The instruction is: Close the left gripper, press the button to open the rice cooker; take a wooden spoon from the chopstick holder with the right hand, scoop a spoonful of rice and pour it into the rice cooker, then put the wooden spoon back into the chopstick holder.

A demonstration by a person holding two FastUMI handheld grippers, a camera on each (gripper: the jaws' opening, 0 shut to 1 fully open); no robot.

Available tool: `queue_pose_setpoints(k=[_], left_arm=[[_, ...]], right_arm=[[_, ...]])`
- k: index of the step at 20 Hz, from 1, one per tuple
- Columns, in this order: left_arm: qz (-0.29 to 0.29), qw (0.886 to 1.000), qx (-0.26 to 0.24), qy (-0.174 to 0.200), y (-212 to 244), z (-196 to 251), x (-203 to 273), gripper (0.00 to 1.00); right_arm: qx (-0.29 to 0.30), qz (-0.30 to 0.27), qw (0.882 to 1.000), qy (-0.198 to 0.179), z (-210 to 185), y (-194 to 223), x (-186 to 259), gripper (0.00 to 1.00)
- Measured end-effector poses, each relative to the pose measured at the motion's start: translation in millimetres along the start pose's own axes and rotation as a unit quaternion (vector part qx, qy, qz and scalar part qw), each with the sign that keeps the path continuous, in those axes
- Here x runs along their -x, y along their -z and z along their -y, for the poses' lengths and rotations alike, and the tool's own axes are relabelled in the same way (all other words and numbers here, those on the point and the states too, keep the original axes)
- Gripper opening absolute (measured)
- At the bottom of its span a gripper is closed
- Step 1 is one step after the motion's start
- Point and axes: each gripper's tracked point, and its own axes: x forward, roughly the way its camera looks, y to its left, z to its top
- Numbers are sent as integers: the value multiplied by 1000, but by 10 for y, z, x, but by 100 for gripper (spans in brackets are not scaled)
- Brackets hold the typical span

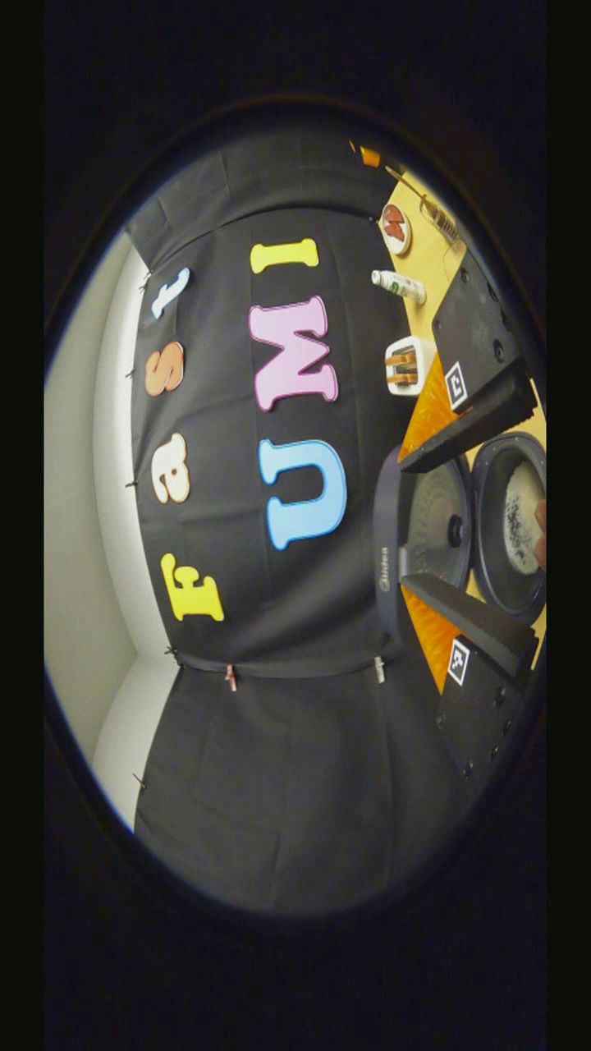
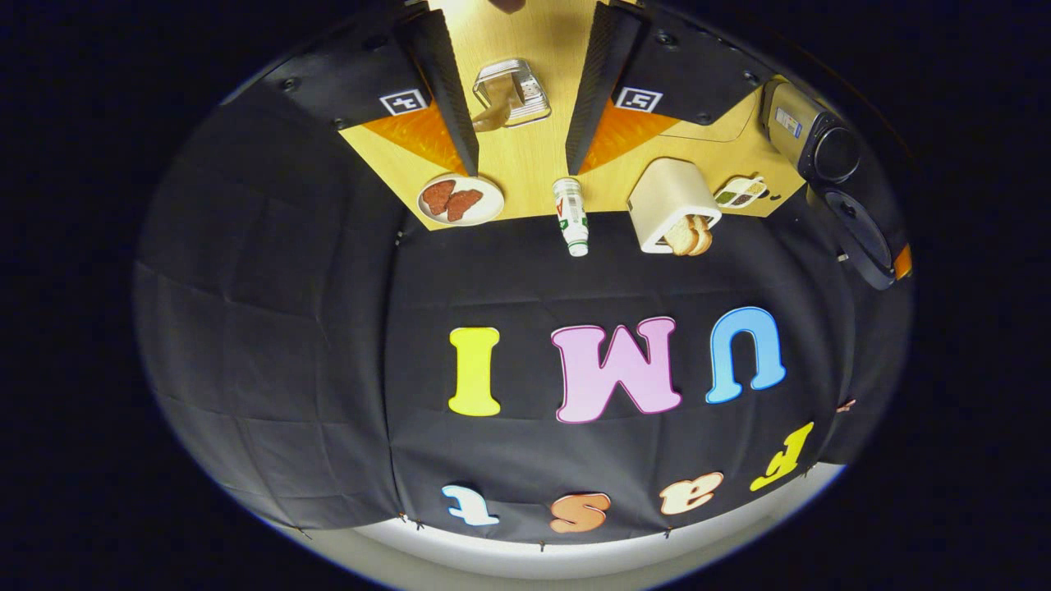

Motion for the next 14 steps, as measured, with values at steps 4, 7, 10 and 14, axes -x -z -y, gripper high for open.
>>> queue_pose_setpoints(k=[4, 7, 10, 14], left_arm=[[0, 1000, 28, 8, -139, -72, -308, 86], [-1, 999, 35, 4, -235, -179, -536, 86], [-25, 999, 14, 20, -152, -159, -755, 85], [-45, 999, 10, 26, -38, -156, -909, 87]], right_arm=[[-6, 16, 1000, -13, -137, -105, 79, 68], [-8, 18, 1000, -16, -198, -138, 140, 68], [-9, 21, 1000, -20, -240, -146, 149, 68], [-10, 16, 1000, -23, -297, -119, 162, 68]])
